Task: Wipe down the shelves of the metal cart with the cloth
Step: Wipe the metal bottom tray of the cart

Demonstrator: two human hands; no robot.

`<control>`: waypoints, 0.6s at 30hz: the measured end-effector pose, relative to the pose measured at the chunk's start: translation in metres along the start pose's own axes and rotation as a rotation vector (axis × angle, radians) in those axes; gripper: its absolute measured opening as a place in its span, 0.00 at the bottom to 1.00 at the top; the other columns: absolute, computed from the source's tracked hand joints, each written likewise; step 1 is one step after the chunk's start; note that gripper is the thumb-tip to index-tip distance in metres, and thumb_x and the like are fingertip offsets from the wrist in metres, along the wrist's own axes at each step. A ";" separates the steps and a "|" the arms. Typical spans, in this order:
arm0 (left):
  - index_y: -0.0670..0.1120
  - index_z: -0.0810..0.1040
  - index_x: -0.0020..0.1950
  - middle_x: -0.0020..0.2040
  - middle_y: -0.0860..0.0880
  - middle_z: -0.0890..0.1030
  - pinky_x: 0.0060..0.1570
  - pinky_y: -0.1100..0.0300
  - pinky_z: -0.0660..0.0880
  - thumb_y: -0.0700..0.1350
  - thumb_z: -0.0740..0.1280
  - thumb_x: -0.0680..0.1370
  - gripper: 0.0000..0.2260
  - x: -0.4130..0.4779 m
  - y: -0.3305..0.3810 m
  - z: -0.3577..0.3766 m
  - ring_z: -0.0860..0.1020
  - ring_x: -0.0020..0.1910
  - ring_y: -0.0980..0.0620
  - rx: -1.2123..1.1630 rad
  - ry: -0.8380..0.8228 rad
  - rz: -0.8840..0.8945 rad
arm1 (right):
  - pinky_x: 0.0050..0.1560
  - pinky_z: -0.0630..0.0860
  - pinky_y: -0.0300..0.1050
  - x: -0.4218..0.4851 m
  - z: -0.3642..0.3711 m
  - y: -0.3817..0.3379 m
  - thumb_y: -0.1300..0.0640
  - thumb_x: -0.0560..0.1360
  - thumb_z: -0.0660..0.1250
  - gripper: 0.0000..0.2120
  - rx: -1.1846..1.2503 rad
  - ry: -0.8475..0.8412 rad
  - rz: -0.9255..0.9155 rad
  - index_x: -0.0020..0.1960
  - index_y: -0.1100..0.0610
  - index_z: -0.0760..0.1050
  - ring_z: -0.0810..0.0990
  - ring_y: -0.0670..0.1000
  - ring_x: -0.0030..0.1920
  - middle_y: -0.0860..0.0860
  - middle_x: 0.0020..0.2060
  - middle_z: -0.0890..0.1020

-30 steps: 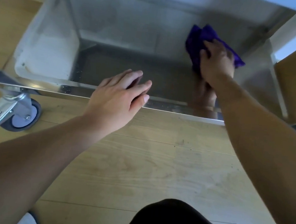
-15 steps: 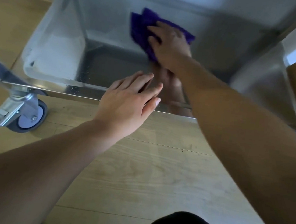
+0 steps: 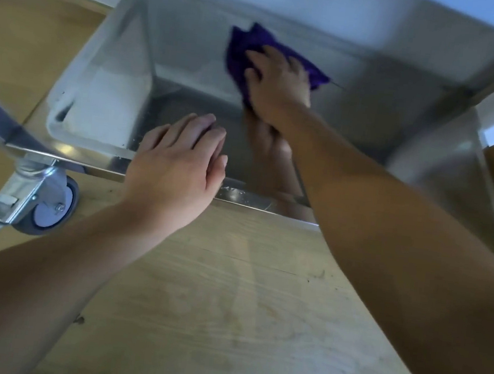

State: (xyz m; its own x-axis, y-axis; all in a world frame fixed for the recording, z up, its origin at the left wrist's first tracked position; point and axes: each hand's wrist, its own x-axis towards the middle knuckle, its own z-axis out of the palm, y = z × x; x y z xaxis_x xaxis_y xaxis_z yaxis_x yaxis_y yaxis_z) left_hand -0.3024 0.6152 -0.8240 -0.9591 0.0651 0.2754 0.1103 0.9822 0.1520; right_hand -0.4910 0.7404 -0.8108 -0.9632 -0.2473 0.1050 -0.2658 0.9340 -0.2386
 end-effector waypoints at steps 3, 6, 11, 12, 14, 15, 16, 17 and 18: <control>0.46 0.72 0.68 0.70 0.48 0.72 0.65 0.50 0.65 0.52 0.53 0.81 0.19 0.001 0.001 0.001 0.69 0.69 0.47 0.009 0.014 0.015 | 0.75 0.56 0.57 0.000 0.004 -0.007 0.45 0.81 0.52 0.20 0.046 -0.053 -0.167 0.72 0.41 0.65 0.61 0.54 0.74 0.43 0.74 0.65; 0.47 0.72 0.68 0.70 0.48 0.72 0.65 0.50 0.65 0.52 0.53 0.81 0.19 0.002 0.000 0.002 0.70 0.69 0.47 -0.003 0.028 0.026 | 0.75 0.58 0.50 0.011 -0.005 0.040 0.45 0.80 0.54 0.20 0.040 0.023 -0.067 0.71 0.43 0.68 0.64 0.53 0.73 0.44 0.74 0.66; 0.47 0.73 0.67 0.69 0.49 0.73 0.65 0.50 0.65 0.51 0.53 0.81 0.18 0.002 0.001 0.005 0.70 0.69 0.48 -0.028 0.056 0.019 | 0.74 0.54 0.58 0.003 -0.022 0.120 0.45 0.80 0.51 0.21 -0.005 0.137 0.396 0.72 0.43 0.65 0.61 0.58 0.74 0.47 0.75 0.63; 0.47 0.73 0.67 0.69 0.49 0.73 0.65 0.51 0.65 0.51 0.53 0.82 0.18 0.002 0.001 0.006 0.70 0.69 0.48 -0.026 0.057 0.020 | 0.75 0.51 0.60 0.003 -0.023 0.122 0.46 0.81 0.50 0.20 -0.002 0.135 0.476 0.72 0.42 0.64 0.58 0.59 0.75 0.47 0.76 0.60; 0.46 0.73 0.67 0.69 0.49 0.73 0.66 0.51 0.65 0.51 0.53 0.82 0.19 0.002 0.001 0.005 0.70 0.69 0.48 -0.024 0.054 0.018 | 0.75 0.47 0.62 0.008 -0.023 0.112 0.47 0.81 0.49 0.19 0.004 0.124 0.585 0.71 0.41 0.65 0.53 0.61 0.76 0.46 0.77 0.57; 0.46 0.73 0.67 0.69 0.49 0.73 0.66 0.51 0.65 0.51 0.53 0.82 0.19 0.002 0.001 0.004 0.69 0.69 0.48 -0.024 0.054 0.017 | 0.74 0.46 0.62 0.014 -0.021 0.102 0.48 0.81 0.49 0.19 0.006 0.114 0.612 0.71 0.41 0.65 0.52 0.61 0.76 0.46 0.77 0.57; 0.46 0.73 0.68 0.70 0.48 0.73 0.66 0.51 0.65 0.51 0.53 0.82 0.19 0.002 0.001 0.004 0.69 0.70 0.48 -0.025 0.050 0.018 | 0.74 0.46 0.63 0.021 -0.018 0.090 0.48 0.81 0.50 0.19 0.012 0.106 0.611 0.70 0.41 0.65 0.52 0.62 0.76 0.45 0.77 0.57; 0.46 0.73 0.68 0.70 0.48 0.73 0.66 0.51 0.65 0.51 0.53 0.82 0.19 0.002 0.001 0.004 0.69 0.70 0.48 -0.024 0.046 0.020 | 0.74 0.47 0.63 0.027 -0.016 0.076 0.48 0.80 0.51 0.20 0.022 0.093 0.574 0.70 0.40 0.65 0.53 0.61 0.75 0.45 0.77 0.57; 0.46 0.73 0.68 0.70 0.48 0.72 0.66 0.51 0.65 0.51 0.53 0.82 0.19 0.002 0.001 0.004 0.69 0.70 0.48 -0.021 0.044 0.020 | 0.74 0.48 0.62 0.034 -0.013 0.059 0.47 0.79 0.51 0.20 0.030 0.074 0.498 0.71 0.40 0.65 0.54 0.61 0.75 0.46 0.76 0.58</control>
State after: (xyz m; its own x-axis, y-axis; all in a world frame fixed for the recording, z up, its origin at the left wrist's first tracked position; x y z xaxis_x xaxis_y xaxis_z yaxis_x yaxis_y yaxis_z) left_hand -0.3048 0.6171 -0.8274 -0.9443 0.0768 0.3201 0.1356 0.9768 0.1660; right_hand -0.5388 0.7903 -0.8089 -0.9684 0.2464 0.0396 0.2230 0.9258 -0.3052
